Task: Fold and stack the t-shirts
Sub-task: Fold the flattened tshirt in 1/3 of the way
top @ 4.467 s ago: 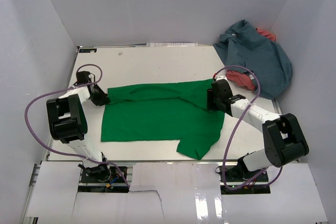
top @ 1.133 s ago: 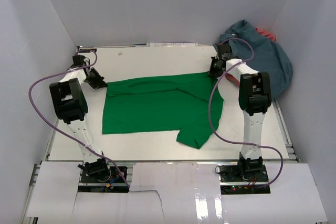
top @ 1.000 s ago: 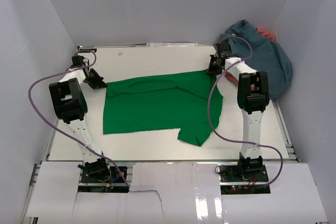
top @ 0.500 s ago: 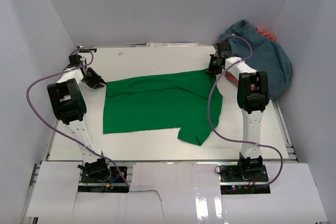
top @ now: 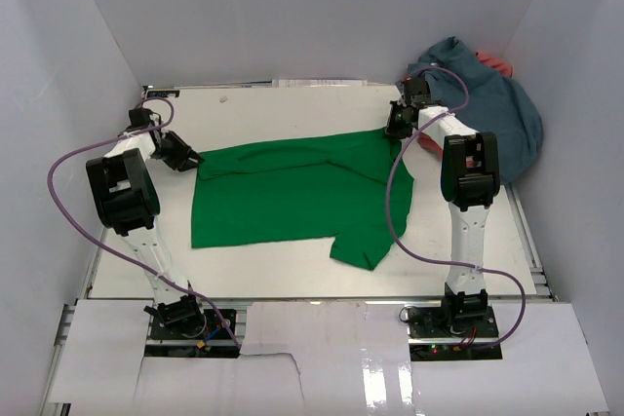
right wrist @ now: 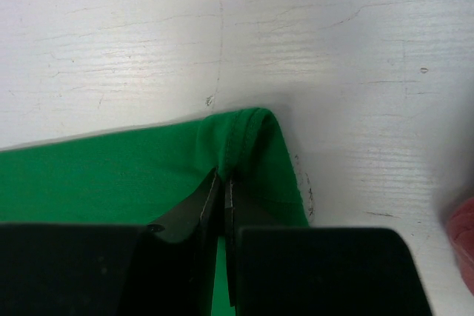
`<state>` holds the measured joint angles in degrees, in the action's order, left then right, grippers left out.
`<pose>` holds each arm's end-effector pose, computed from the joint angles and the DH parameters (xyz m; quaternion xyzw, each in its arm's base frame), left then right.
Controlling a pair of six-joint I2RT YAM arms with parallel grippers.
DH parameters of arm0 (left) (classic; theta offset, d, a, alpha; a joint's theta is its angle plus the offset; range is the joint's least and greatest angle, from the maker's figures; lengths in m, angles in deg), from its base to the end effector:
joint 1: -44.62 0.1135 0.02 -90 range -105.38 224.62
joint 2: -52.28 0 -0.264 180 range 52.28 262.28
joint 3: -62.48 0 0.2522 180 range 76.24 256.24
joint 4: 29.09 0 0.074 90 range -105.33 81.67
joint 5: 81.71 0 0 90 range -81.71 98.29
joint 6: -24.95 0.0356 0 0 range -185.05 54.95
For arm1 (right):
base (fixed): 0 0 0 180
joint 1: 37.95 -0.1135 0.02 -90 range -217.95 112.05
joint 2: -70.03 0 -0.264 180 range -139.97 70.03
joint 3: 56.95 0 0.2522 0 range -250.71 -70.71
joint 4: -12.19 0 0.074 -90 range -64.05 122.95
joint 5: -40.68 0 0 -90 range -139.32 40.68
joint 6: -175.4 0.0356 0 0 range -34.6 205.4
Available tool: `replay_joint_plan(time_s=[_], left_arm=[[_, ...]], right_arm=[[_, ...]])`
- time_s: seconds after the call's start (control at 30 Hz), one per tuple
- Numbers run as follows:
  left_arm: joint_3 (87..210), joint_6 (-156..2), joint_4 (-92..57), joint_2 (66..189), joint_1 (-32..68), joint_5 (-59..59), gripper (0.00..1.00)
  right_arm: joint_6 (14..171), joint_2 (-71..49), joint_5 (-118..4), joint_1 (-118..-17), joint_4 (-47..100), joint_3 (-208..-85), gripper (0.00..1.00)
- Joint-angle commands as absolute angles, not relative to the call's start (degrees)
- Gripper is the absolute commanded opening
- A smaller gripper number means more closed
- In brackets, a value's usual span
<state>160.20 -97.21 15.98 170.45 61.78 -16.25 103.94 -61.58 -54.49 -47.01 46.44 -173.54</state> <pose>0.4105 0.1113 0.1613 -0.3575 0.8867 -0.2330 0.1783 0.5034 0.0835 0.1626 0.0617 0.9346 0.1240 0.3275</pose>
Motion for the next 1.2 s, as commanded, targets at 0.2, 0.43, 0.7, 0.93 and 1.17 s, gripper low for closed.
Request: replay_joint_plan(time_s=[0.2,0.43,0.7,0.93,1.17], left_arm=[[159.2,-97.7,15.5,166.6,62.0,-19.1,0.38],[159.2,-97.4,14.8,167.1,62.0,-19.8,0.10],[158.2,-95.9,14.3,165.9,62.1,-23.4,0.00],[153.2,-93.5,15.7,160.4,62.0,-21.2,0.00],[148.8,-92.2,16.6,157.8,62.0,-19.8,0.00]], right_arm=[[103.0,-60.3,-54.9,-46.9,47.0,-172.6,0.08],[102.9,-60.3,-54.7,-47.0,47.1,-172.4,0.08],[102.9,-60.0,-54.8,-47.1,47.2,-172.0,0.08],[102.8,-59.7,-54.6,-47.0,47.6,-172.0,0.08],[102.8,-59.8,-54.6,-47.1,48.1,-172.7,0.08]])
